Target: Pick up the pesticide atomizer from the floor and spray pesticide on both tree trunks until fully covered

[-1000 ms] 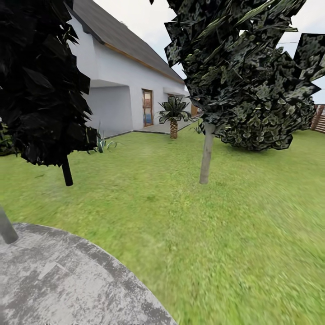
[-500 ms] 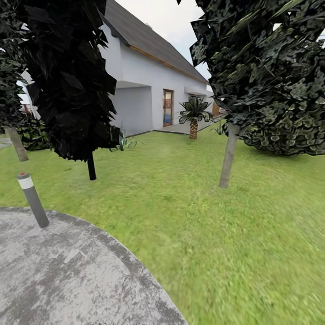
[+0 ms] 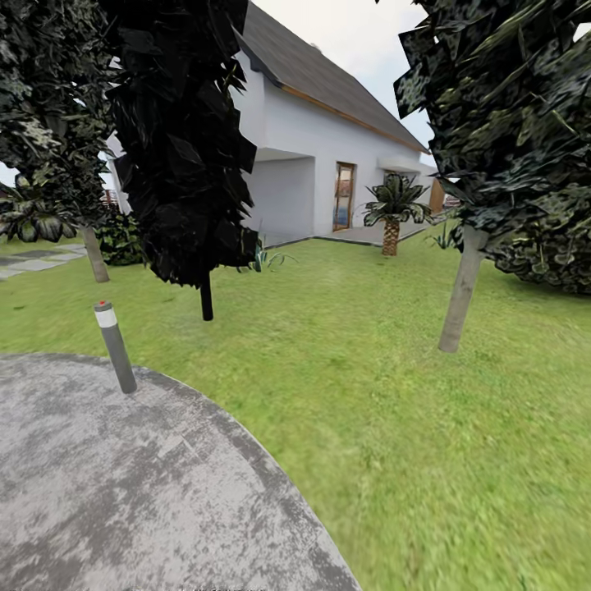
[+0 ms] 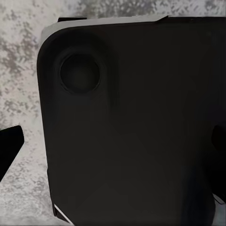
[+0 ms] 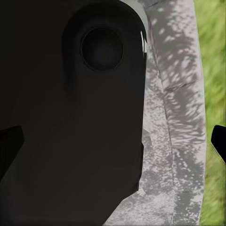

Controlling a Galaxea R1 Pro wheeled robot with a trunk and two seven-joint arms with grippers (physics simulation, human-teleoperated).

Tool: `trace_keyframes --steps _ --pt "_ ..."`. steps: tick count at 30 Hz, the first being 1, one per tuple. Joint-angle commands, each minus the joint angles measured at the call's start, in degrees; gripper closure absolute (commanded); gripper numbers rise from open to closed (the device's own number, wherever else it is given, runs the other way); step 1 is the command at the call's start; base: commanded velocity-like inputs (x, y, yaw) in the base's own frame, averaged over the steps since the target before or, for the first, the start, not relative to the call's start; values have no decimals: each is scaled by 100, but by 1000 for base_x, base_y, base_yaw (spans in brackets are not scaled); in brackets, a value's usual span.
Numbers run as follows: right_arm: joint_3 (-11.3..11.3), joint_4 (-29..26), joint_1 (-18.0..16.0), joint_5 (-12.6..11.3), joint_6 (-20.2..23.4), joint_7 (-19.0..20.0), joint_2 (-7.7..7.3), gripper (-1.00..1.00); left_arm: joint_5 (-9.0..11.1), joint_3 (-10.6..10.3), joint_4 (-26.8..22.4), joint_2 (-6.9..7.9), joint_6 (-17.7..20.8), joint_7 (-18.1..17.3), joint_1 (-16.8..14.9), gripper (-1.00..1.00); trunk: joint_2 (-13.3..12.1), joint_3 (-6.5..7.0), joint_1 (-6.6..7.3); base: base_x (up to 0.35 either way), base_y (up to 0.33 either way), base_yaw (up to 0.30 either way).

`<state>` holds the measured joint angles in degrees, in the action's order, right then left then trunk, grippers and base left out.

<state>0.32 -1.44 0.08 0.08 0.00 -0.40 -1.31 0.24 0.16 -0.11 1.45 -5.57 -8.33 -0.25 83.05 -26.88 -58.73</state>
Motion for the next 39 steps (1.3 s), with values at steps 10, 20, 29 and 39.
trace_keyframes --steps 10,20,29,39 --pt "7 -6 1 1 0 -4 1 -100 3 2 2 4 -14 -16 -2 -100 2 -5 0 0 0 300" --pt "8 -6 1 1 0 -4 1 -100 3 2 2 4 -14 -14 -5 -100 2 -5 0 0 0 300" --pt "11 -6 1 1 0 -4 8 -100 3 2 2 2 -14 -11 -3 -100 2 -5 0 0 0 300" --pt "4 -6 1 1 0 -6 1 -100 7 2 2 -2 -14 -10 -3 -100 2 -5 0 0 0 115"
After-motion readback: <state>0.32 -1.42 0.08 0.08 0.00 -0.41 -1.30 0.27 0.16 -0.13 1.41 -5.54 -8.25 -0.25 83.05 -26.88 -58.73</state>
